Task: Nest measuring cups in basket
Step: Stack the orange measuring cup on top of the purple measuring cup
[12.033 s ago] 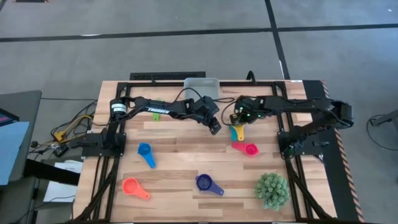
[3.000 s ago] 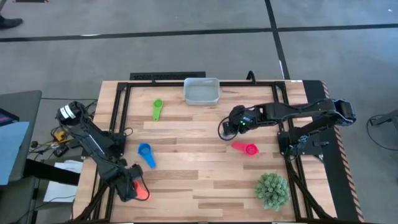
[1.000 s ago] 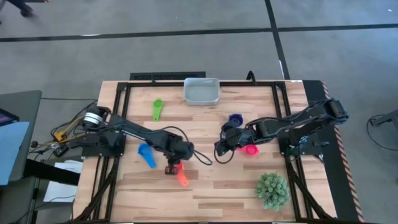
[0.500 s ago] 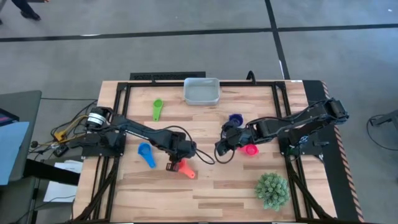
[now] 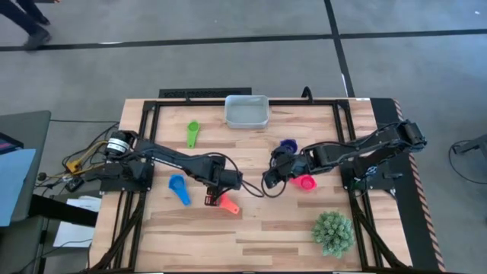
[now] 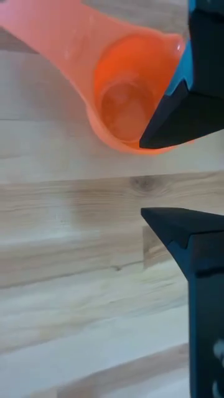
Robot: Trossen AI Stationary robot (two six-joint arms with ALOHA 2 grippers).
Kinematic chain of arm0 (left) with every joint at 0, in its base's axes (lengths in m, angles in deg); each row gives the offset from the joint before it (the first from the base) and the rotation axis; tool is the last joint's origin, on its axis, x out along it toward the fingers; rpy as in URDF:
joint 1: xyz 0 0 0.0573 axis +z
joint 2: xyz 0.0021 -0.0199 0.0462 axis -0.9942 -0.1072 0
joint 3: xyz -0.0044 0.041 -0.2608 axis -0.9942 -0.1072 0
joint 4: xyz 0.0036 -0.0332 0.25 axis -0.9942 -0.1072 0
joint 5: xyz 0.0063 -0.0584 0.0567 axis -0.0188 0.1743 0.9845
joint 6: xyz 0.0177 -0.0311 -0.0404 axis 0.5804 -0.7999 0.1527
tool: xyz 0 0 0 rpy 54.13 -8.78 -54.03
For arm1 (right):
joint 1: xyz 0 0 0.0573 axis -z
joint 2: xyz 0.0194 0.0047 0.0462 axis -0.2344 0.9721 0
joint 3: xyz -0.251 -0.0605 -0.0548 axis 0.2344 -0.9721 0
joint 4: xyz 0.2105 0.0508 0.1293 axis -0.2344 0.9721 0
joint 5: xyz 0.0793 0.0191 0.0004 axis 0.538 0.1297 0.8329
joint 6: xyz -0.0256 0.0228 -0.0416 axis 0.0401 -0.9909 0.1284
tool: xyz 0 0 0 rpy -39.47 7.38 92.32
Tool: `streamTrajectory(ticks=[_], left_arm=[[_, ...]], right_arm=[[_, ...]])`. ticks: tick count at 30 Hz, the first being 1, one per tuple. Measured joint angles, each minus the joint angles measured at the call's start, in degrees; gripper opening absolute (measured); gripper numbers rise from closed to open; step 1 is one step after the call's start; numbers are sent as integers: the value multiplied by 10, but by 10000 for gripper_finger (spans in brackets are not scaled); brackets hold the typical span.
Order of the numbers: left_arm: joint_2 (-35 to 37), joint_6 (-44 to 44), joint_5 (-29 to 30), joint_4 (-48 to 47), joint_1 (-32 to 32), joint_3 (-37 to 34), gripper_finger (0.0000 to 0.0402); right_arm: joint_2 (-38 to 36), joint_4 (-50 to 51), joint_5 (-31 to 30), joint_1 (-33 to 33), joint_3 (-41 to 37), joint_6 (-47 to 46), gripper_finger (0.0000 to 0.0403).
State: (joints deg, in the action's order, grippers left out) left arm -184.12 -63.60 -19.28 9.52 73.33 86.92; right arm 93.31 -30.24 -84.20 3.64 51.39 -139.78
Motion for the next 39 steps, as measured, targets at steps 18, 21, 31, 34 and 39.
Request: streamTrajectory(ticks=[18,21,31,34,39], left_arm=[[231,-227,77,17,-8,-124,154],[293,-308,84,59,-33,-194,154],[369,-573,177,99,-167,-314,154],[354,-645,204,115,-184,-325,154],[322,-683,224,152,-183,-325,154]], right_arm=[[0,-5,1,0,0,-2,69],[0,-6,1,0,0,-5,69],[0,-43,-3,-9,0,-55,69],[0,-52,-30,-26,0,-77,69],[0,-47,-58,-53,0,-91,68]])
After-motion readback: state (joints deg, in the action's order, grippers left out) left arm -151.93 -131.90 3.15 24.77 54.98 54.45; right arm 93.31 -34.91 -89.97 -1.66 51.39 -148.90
